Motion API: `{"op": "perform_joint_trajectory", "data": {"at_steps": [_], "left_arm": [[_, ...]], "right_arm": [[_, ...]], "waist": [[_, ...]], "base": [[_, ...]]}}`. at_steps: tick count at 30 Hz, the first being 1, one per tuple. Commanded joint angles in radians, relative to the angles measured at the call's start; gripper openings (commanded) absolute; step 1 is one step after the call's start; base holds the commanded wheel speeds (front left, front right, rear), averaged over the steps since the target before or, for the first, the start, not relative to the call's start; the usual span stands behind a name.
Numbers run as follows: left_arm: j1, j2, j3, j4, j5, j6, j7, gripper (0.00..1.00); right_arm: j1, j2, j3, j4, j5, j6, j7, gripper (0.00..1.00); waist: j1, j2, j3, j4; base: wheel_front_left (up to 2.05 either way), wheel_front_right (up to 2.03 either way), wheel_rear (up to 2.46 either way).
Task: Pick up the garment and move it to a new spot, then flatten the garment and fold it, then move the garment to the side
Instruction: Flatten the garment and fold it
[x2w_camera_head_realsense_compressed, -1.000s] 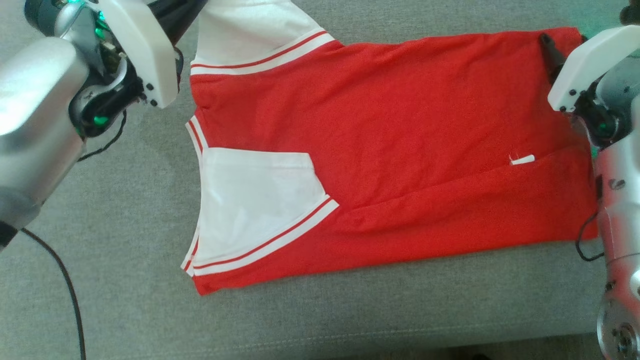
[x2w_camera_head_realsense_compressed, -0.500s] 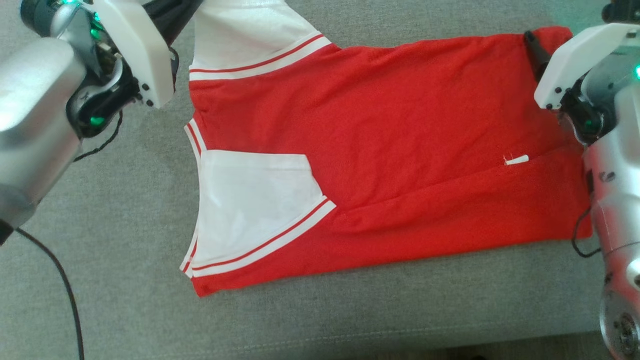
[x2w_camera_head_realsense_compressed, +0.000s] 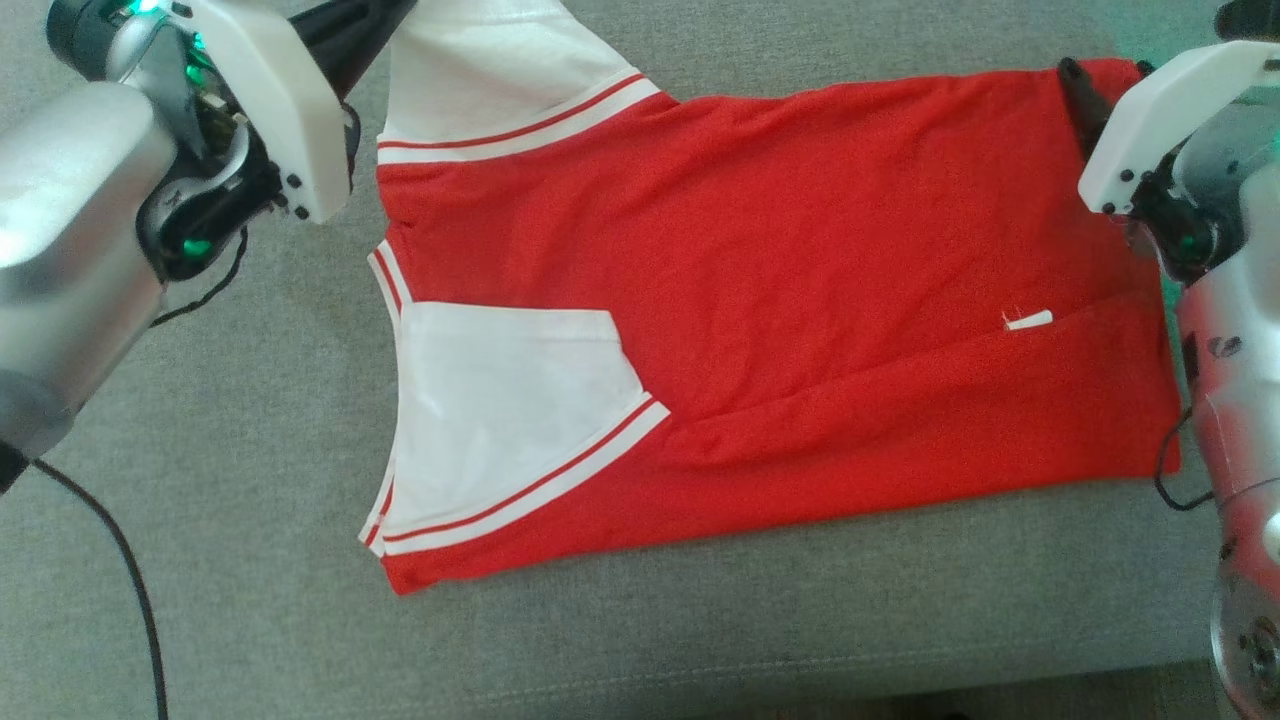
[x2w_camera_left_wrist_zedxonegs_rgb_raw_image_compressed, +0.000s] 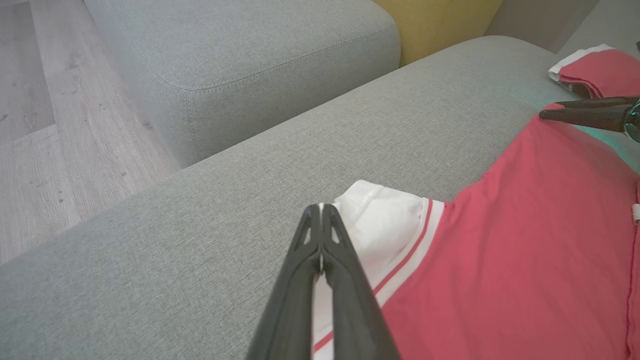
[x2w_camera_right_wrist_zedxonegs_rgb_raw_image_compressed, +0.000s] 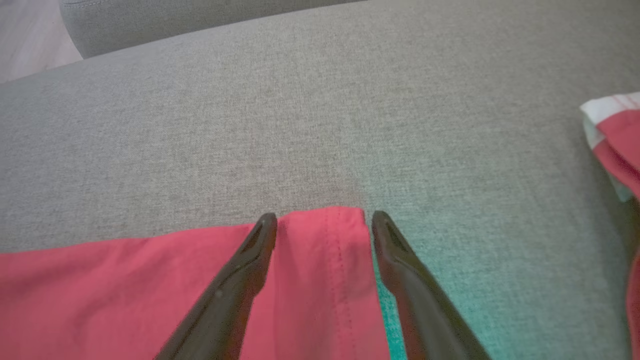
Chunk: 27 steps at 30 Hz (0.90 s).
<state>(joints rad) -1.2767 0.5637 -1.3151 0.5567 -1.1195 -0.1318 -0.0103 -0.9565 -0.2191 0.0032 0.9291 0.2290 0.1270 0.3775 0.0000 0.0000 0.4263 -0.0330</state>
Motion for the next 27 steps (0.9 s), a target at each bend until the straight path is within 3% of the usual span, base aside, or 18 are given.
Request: {"op": "perform_joint_trajectory", "data": {"at_steps": [1,5,6,16,20,27], "left_arm": [[-0.062,0.039,0.037,-0.004,-0.003,0.001,-0.009,0.0],[-0.064,0.038,0.036,-0.002,-0.002,0.001,-0.011,0.0],[-0.066,0.039,0.036,-0.001,0.003,0.001,-0.014,0.0],[-0.145,0.031,0.046,0.072,0.096,0.001,-0.207,0.0],[-0.163,0.002,0.065,0.098,0.089,0.001,-0.235,0.0],[-0.087,-0.013,0.056,0.068,0.067,0.001,-0.245,0.0]], "right_arm": [[-0.041,-0.002,0.012,-0.026,0.006,0.004,0.001,0.82],[-0.044,-0.004,0.01,-0.026,0.004,0.004,0.007,0.05],[-0.045,-0.005,0.01,-0.027,0.004,0.004,0.007,0.0],[-0.084,-0.023,-0.012,-0.061,0.022,0.004,-0.063,0.0],[-0.084,-0.041,-0.053,-0.063,0.032,0.004,-0.12,0.0],[0.013,-0.045,-0.023,-0.078,0.055,0.004,-0.157,0.0]], "waist": [[0.0,0.0,0.001,0.0],[0.0,0.0,0.006,0.002],[0.0,0.0,0.007,0.002],[0.0,0.0,0.014,0.006],[0.0,0.0,-0.001,0.022],[0.0,0.0,-0.058,0.045]], "base": [[0.0,0.0,0.0],[0.0,0.0,0.0],[0.0,0.0,0.0],[0.0,0.0,0.0],[0.0,0.0,0.0],[0.0,0.0,0.0]]}}
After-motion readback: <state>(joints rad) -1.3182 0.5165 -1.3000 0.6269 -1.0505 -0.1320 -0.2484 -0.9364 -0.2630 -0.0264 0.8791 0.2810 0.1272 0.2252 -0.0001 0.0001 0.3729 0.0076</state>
